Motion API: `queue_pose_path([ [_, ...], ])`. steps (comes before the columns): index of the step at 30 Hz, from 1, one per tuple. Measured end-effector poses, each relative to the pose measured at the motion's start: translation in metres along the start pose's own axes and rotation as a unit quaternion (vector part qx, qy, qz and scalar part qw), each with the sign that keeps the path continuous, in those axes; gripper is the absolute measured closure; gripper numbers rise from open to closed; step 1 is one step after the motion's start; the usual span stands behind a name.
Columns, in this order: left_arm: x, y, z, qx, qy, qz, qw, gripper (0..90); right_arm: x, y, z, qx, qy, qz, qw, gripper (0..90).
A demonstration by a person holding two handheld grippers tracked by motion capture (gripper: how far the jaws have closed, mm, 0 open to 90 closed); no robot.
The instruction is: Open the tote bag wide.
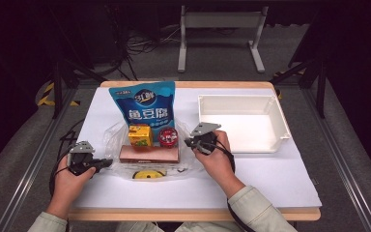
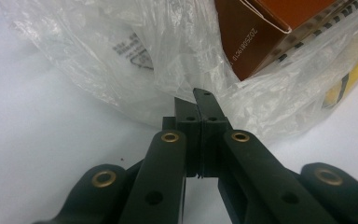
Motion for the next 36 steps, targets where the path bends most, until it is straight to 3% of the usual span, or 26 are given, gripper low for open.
queue_pose_path([
  [4,0.001,0.000,0.001,-0.002,0.001,0.001,1.0000,89.4,0.008,-0.006,0.010,-0.027,-0.029,0.000,0.9992,87.9],
  [8,0.003,0.000,0.002,0.000,-0.002,0.001,1.0000,89.5,0.017,-0.010,0.021,-0.025,-0.046,-0.005,0.9986,87.5],
  [14,0.004,-0.001,0.002,-0.002,0.001,0.000,1.0000,89.4,0.025,-0.013,0.029,-0.010,-0.040,-0.021,0.9989,87.2],
  [20,0.008,0.004,0.001,0.012,0.001,0.010,0.9999,88.2,0.030,-0.014,0.028,0.002,-0.029,-0.030,0.9991,85.9],
  [23,0.005,0.002,0.001,0.008,0.012,0.002,0.9999,74.0,0.028,-0.012,0.028,0.009,-0.025,-0.029,0.9992,77.8],
  [24,0.002,0.001,0.000,0.004,0.018,0.002,0.9998,73.2,0.027,-0.011,0.028,0.011,-0.021,-0.029,0.9993,75.2],
  [28,-0.005,0.003,-0.006,0.013,0.041,-0.005,0.9991,58.1,0.020,-0.007,0.026,0.012,-0.006,-0.029,0.9995,66.1],
  [31,-0.012,0.010,-0.013,0.025,0.064,0.001,0.9977,54.7,0.013,-0.007,0.022,0.021,0.002,-0.036,0.9991,59.6],
  [34,-0.020,0.018,-0.018,0.038,0.087,-0.003,0.9955,52.6,0.006,-0.007,0.015,0.006,0.015,-0.023,0.9996,47.5],
  [36,-0.024,0.020,-0.020,0.047,0.094,-0.005,0.9945,52.1,0.004,-0.006,0.013,0.005,0.022,-0.019,0.9996,45.3],
])
Point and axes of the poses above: each handheld gripper's, and its own axes: x roughly forward along the jaws, z roughly out of its underside, y roughly to its right, the point moved 4 cm from there along x, roughly forward along the jaws, and after that the axes turned 15 degrees about y, right-handed, at the moved point
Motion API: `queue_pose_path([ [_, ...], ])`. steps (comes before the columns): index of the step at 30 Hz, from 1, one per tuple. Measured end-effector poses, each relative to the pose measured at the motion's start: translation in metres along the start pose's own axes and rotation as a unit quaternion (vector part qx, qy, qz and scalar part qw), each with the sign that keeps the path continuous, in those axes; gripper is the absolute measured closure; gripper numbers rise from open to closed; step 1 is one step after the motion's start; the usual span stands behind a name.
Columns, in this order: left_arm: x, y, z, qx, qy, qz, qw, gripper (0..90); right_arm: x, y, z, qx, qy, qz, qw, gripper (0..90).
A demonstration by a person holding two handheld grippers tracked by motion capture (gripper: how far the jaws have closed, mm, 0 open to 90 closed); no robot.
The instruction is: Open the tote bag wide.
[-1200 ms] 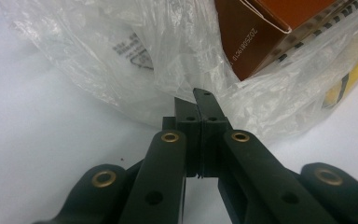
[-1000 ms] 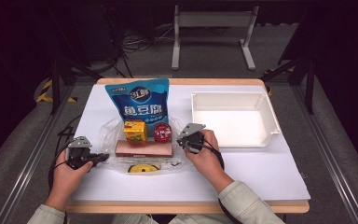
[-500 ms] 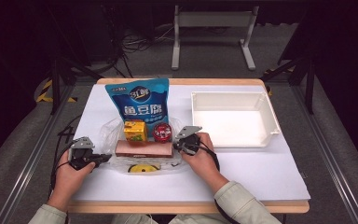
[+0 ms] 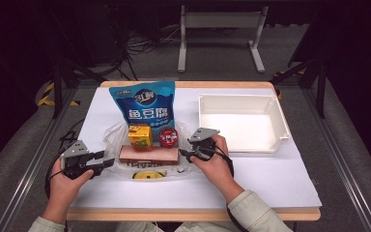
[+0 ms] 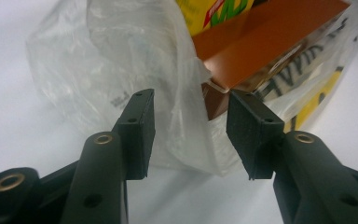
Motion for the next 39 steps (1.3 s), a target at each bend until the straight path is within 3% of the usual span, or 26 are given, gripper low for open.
queue_pose_path([
  [3,-0.006,0.007,-0.007,0.014,0.021,0.001,0.9997,51.5,-0.008,0.002,-0.010,0.008,0.032,-0.004,0.9995,40.3],
  [5,-0.006,0.008,-0.007,0.015,0.020,0.003,0.9997,51.4,-0.013,0.002,-0.016,0.007,0.045,-0.004,0.9989,38.6],
  [6,-0.005,0.009,-0.005,0.015,0.016,0.006,0.9997,51.2,-0.020,0.001,-0.022,0.004,0.063,-0.006,0.9980,37.3],
  [9,0.002,0.010,0.001,0.011,0.000,0.011,0.9999,52.4,-0.027,-0.002,-0.028,-0.003,0.078,-0.010,0.9969,37.6],
  [12,0.007,0.010,0.005,0.010,-0.015,0.020,0.9996,55.9,-0.033,-0.008,-0.030,-0.007,0.084,-0.025,0.9961,45.1],
  [13,0.012,0.008,0.009,0.001,-0.029,0.025,0.9993,58.5,-0.036,-0.017,-0.029,-0.012,0.075,-0.044,0.9961,50.7],
  [17,0.019,0.003,0.019,-0.023,-0.049,0.030,0.9981,63.1,-0.033,-0.027,-0.020,-0.013,0.052,-0.068,0.9963,59.0],
  [20,0.023,0.001,0.024,-0.039,-0.061,0.036,0.9967,63.5,-0.026,-0.031,-0.007,-0.013,0.021,-0.077,0.9967,59.4],
  [27,0.025,0.002,0.027,-0.038,-0.074,0.039,0.9958,60.1,-0.015,-0.031,0.014,-0.003,-0.030,-0.080,0.9963,48.7],
  [34,0.027,0.000,0.029,-0.035,-0.083,0.028,0.9955,50.4,-0.007,-0.033,0.028,-0.014,-0.059,-0.073,0.9955,43.5],
  [39,0.026,0.001,0.029,-0.026,-0.089,0.032,0.9952,50.1,-0.007,-0.036,0.029,-0.016,-0.060,-0.075,0.9953,43.1],
])
Point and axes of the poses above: each handheld gripper's, and its own axes: x roughly forward along the jaws, z roughly out of its underside, y roughly to its right, the point moved 4 cm from there along x, roughly forward along the jaws, and after that the axes turned 15 degrees about y, right-handed, at the moved point
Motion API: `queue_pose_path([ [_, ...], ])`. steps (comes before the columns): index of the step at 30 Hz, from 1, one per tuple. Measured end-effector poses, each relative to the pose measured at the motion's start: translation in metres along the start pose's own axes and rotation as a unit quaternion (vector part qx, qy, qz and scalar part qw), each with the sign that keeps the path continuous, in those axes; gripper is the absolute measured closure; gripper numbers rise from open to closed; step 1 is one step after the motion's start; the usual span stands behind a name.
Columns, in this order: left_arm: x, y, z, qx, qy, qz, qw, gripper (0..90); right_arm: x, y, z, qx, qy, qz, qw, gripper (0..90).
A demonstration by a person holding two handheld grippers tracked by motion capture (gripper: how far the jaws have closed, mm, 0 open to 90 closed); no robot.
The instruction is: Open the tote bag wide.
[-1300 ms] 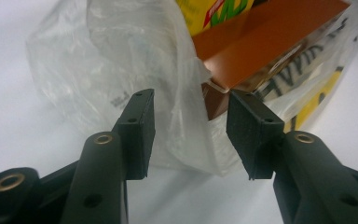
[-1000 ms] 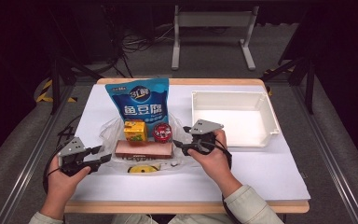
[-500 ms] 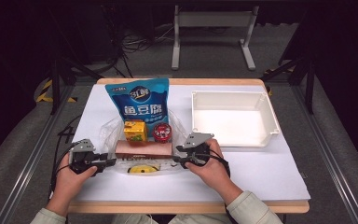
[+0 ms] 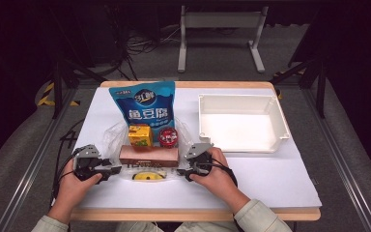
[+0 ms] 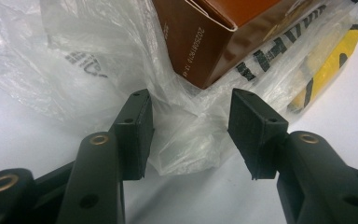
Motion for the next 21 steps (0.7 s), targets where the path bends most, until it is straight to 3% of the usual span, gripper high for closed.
queue_pose_path([
  [6,-0.003,0.000,0.001,0.002,-0.007,-0.006,1.0000,46.8,-0.007,-0.004,0.003,0.001,-0.008,-0.003,1.0000,43.2],
  [9,-0.004,-0.001,0.001,-0.001,-0.005,-0.005,1.0000,40.1,-0.009,-0.002,0.004,0.005,-0.009,-0.008,0.9999,41.7],
  [12,-0.005,0.000,0.000,-0.003,0.003,-0.004,1.0000,34.3,-0.010,-0.002,0.002,-0.002,-0.018,-0.010,0.9998,33.4],
  [17,-0.010,0.001,-0.004,-0.004,0.022,-0.005,0.9997,26.9,-0.018,-0.001,-0.009,0.003,0.012,-0.008,0.9999,23.6],
  [21,-0.013,0.002,-0.007,-0.001,0.034,-0.008,0.9994,22.0,-0.033,0.003,-0.025,0.011,0.054,-0.005,0.9985,19.7],
])
Point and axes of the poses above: each handheld gripper's, and its own axes: x roughly forward along the jaws, z roughly out of its underside, y roughly to its right, the point moved 4 cm from there along x, roughly forward along the jaws, and after that the axes turned 15 degrees about y, right-handed, at the moved point
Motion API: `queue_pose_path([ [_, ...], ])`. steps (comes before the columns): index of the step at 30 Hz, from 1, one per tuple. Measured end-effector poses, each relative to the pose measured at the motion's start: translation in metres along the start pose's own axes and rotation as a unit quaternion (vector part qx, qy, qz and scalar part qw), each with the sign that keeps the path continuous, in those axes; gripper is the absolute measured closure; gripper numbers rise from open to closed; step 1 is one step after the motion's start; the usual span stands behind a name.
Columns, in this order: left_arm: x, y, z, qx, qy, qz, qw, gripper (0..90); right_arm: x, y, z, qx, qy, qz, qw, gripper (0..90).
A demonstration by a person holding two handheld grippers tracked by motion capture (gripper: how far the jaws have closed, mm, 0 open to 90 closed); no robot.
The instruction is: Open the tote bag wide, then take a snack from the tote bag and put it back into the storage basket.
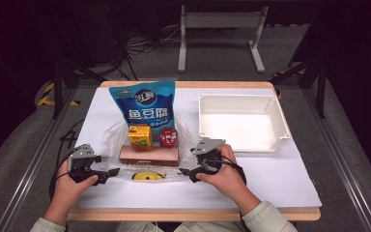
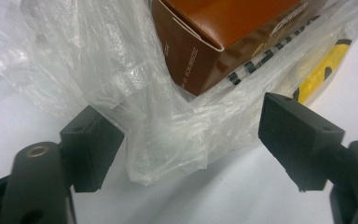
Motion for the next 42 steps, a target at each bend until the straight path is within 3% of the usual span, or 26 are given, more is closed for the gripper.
queue_pose_path([
  [3,-0.001,0.001,-0.002,-0.001,0.008,0.000,1.0000,20.1,-0.004,0.001,-0.006,0.001,0.015,0.001,0.9999,18.8],
  [8,-0.004,0.002,-0.005,-0.001,0.024,-0.004,0.9997,18.4,-0.016,0.003,-0.024,0.008,0.062,-0.001,0.9980,18.7],
  [18,-0.009,0.002,-0.009,-0.006,0.050,-0.005,0.9987,15.8,-0.024,0.008,-0.047,0.026,0.107,-0.021,0.9937,18.2],
  [27,-0.015,0.000,-0.011,0.000,0.073,-0.006,0.9973,8.1,-0.018,0.010,-0.066,0.019,0.106,-0.037,0.9935,18.1],
  [34,-0.021,-0.001,-0.014,0.000,0.101,-0.016,0.9948,3.3,-0.011,0.011,-0.074,0.017,0.099,-0.050,0.9937,17.9],
  [42,-0.028,-0.002,-0.017,0.003,0.130,-0.031,0.9911,2.0,0.004,0.010,-0.086,0.005,0.072,-0.078,0.9943,22.2],
])
Point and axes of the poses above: each handheld gripper's, and its own axes: x roughly forward along the jaws, z roughly out of its underside, y roughly to its right, the point moved 4 cm from there along x, roughly forward along the jaws, and after that the axes turned 15 degrees about y, right-handed, at the moved point
